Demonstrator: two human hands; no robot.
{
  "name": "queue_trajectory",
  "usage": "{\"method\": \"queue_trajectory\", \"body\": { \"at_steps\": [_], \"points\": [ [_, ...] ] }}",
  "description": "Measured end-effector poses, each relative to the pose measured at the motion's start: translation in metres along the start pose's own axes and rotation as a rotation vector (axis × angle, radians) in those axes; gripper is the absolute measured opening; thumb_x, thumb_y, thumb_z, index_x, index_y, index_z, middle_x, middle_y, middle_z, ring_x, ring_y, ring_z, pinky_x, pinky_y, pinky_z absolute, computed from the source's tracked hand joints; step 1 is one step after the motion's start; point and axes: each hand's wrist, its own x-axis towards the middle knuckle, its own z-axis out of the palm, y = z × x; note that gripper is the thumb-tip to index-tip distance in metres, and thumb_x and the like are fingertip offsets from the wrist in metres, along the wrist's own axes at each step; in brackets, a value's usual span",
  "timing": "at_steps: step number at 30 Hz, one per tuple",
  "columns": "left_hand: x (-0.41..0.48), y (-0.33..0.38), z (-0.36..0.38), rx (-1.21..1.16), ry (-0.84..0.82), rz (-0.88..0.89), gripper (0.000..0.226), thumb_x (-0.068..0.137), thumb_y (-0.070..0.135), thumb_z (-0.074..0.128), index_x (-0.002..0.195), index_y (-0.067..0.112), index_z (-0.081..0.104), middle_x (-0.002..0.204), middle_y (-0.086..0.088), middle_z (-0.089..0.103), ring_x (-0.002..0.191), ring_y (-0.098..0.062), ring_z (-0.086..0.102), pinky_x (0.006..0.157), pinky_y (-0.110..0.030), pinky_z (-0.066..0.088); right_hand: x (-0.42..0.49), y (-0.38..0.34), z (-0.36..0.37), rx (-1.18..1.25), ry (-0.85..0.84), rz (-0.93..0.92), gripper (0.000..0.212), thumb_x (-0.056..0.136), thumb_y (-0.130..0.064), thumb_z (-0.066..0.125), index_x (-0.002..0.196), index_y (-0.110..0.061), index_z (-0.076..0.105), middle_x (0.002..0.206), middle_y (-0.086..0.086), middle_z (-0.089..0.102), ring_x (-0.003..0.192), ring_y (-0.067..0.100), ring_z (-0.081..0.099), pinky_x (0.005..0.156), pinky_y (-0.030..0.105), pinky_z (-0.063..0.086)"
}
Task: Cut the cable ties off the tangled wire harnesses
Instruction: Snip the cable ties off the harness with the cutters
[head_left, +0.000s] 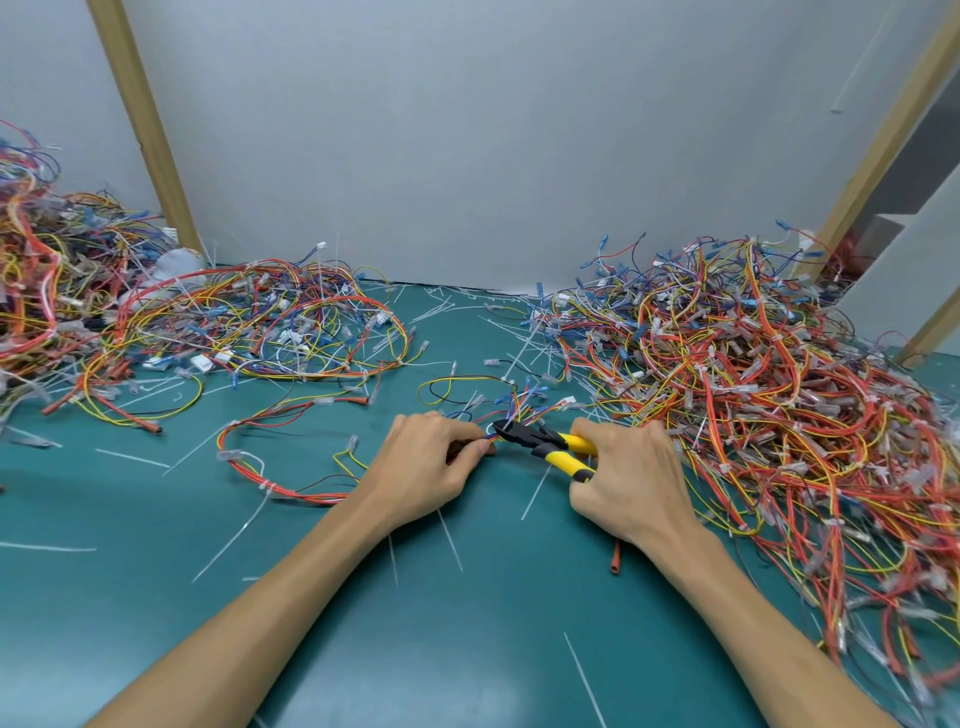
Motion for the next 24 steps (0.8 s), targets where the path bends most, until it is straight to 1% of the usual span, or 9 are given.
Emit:
{"method": "queue_trajectory", "body": {
  "at_steps": [2,3,6,9,11,13,17,20,24],
  "points": [
    [-0.0001,-0.0002,0.0003,0.006,-0.002,0.001,0.023,0.098,0.029,0.053,0.099,0.026,0.075,0.054,0.007,0.043,0.064,-0.022,0.037,0.066,-0.032,0.029,0.0004,0.0003,0.0001,0.005,-0.008,0.004,0.019,0.065,-0.02,0.063,0.072,-0.024,0.046,0.054,-0.008,0.04,0.057,0.008,0.026,0.061,0.019,0.014],
    [-0.0001,-0.0005,0.0006,0.009,-0.003,0.001,0.023,0.098,0.03,0.052,0.099,0.026,0.075,0.055,0.005,0.044,0.065,-0.022,0.038,0.067,-0.032,0.029,0.0007,0.0005,0.0007,0.004,-0.015,0.004,0.019,0.065,-0.02,0.062,0.073,-0.025,0.045,0.055,-0.008,0.041,0.057,0.008,0.027,0.06,0.025,0.018],
    [-0.0008,-0.0015,0.0008,0.017,-0.008,-0.001,0.023,0.098,0.03,0.052,0.099,0.026,0.075,0.06,0.003,0.052,0.067,-0.022,0.04,0.069,-0.033,0.034,0.0003,0.001,0.0039,0.009,-0.014,0.001,0.02,0.069,-0.021,0.062,0.079,-0.027,0.046,0.062,-0.009,0.046,0.059,0.008,0.026,0.063,0.032,0.017],
    [-0.0008,-0.0019,0.0008,0.026,-0.012,-0.001,0.024,0.099,0.031,0.051,0.1,0.026,0.074,0.066,-0.001,0.061,0.073,-0.024,0.047,0.073,-0.035,0.039,0.0018,0.0028,0.0053,-0.025,-0.005,-0.045,0.021,0.076,-0.03,0.062,0.095,-0.028,0.054,0.077,-0.01,0.053,0.066,0.014,0.039,0.074,0.034,0.029],
    [-0.0009,-0.002,0.0014,0.032,-0.012,-0.001,0.024,0.099,0.032,0.051,0.099,0.026,0.074,0.067,-0.001,0.062,0.074,-0.024,0.047,0.073,-0.035,0.039,0.0034,0.0037,0.0049,-0.045,-0.017,-0.067,0.025,0.077,-0.034,0.06,0.102,-0.029,0.056,0.083,-0.009,0.056,0.075,0.018,0.046,0.081,0.035,0.03],
    [-0.0008,-0.0023,0.0017,0.032,-0.01,-0.002,0.024,0.098,0.032,0.051,0.099,0.026,0.074,0.068,-0.001,0.063,0.074,-0.024,0.048,0.073,-0.035,0.039,0.0028,0.0038,0.0051,-0.039,-0.011,-0.063,0.025,0.076,-0.031,0.062,0.099,-0.028,0.056,0.08,-0.01,0.056,0.071,0.016,0.043,0.078,0.033,0.028],
    [-0.0007,-0.0019,0.0018,0.032,-0.014,0.001,0.024,0.098,0.031,0.051,0.099,0.026,0.074,0.069,-0.002,0.064,0.076,-0.025,0.051,0.074,-0.036,0.041,0.0016,0.0038,0.0043,-0.011,0.009,-0.01,0.014,0.069,-0.023,0.063,0.078,-0.024,0.052,0.06,-0.007,0.049,0.058,0.009,0.023,0.067,0.033,0.02],
    [-0.0009,-0.0021,0.002,0.026,-0.012,0.006,0.023,0.098,0.03,0.052,0.099,0.027,0.074,0.067,0.001,0.062,0.073,-0.025,0.048,0.073,-0.036,0.04,0.0021,0.0027,0.0023,-0.022,-0.003,-0.016,0.017,0.067,-0.023,0.062,0.072,-0.021,0.046,0.055,-0.006,0.043,0.055,0.011,0.025,0.064,0.033,0.017],
    [-0.0008,-0.0019,0.0019,0.026,-0.025,-0.002,0.024,0.099,0.031,0.051,0.098,0.025,0.074,0.067,-0.001,0.061,0.074,-0.025,0.045,0.074,-0.037,0.04,0.001,0.003,0.0055,-0.01,-0.023,-0.013,0.016,0.071,-0.025,0.061,0.078,-0.025,0.046,0.063,-0.008,0.047,0.057,0.008,0.027,0.065,0.033,0.021]
  ]
}}
